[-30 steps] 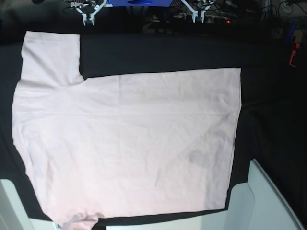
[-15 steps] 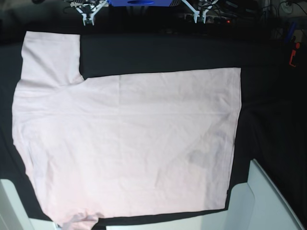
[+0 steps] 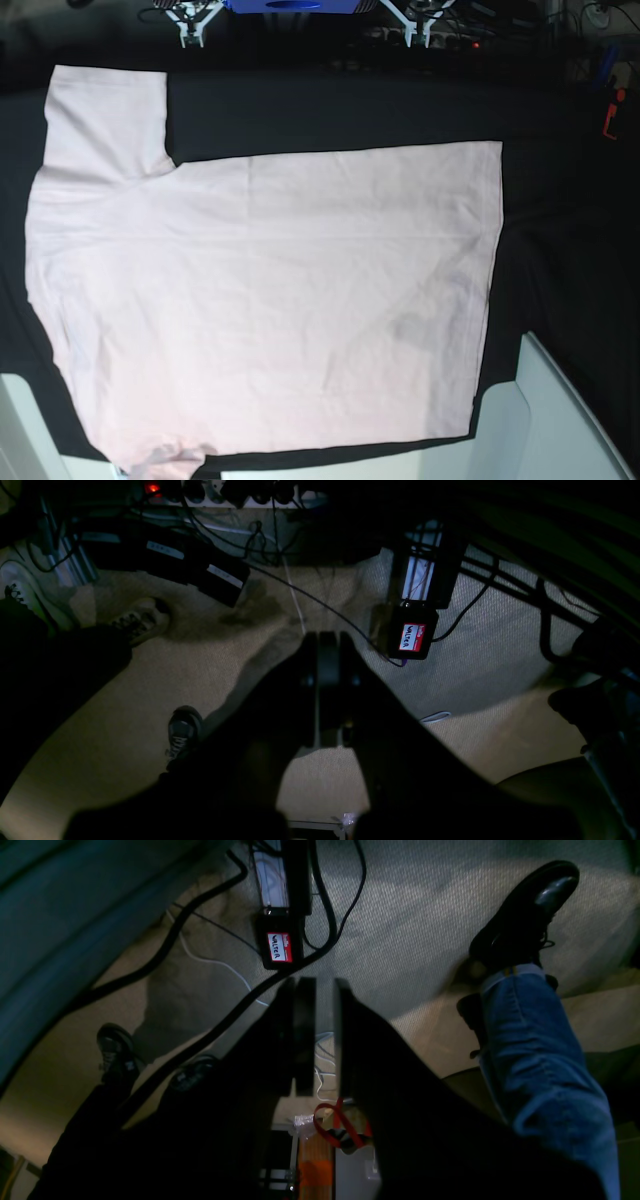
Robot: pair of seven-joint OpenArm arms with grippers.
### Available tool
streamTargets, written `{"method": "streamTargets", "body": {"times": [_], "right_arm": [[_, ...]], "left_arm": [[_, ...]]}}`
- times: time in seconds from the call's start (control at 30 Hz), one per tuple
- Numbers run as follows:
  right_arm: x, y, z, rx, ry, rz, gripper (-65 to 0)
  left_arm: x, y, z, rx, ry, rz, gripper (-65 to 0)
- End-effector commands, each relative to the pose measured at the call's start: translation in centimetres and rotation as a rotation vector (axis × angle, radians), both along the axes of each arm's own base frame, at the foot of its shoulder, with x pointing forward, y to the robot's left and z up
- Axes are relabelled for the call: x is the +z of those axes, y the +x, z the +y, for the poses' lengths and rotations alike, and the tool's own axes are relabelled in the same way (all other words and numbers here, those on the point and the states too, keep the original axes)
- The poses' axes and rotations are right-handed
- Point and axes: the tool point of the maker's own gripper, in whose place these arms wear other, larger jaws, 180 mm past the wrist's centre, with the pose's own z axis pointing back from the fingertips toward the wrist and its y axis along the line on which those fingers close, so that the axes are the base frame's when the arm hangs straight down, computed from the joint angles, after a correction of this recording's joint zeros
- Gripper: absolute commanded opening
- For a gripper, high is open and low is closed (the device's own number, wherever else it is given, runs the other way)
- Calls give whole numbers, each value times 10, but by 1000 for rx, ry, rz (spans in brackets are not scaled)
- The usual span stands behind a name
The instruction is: Fold the T-shirt properly
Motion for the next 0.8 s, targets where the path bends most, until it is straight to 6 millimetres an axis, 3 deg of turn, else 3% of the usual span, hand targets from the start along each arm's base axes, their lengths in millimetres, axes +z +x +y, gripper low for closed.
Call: {"method": "streamTargets", "body": {"times": [0.0, 0.1, 0.27, 0.37, 0.47, 0.6, 0.77], "right_arm": [[1, -7, 1, 2, 0, 18, -588], [2, -18, 0, -1, -2, 34, -588], [4, -33, -5, 1, -11, 20, -591], [9, -46, -6, 2, -15, -6, -650], [17, -58, -8, -3, -22, -10, -649], [37, -47, -14, -4, -35, -78, -649], [90, 0, -24, -6, -62, -219, -649]], "left_arm": [[1, -4, 4, 1, 10, 4, -650], [1, -12, 5, 0, 12, 13, -650], [12, -1, 12, -24, 31, -131, -650], [25, 2, 15, -42, 42, -225, -650], [33, -1, 18, -53, 49, -259, -650], [47, 5, 31, -78, 74, -311, -650], [75, 27, 46, -121, 105, -420, -650]]}}
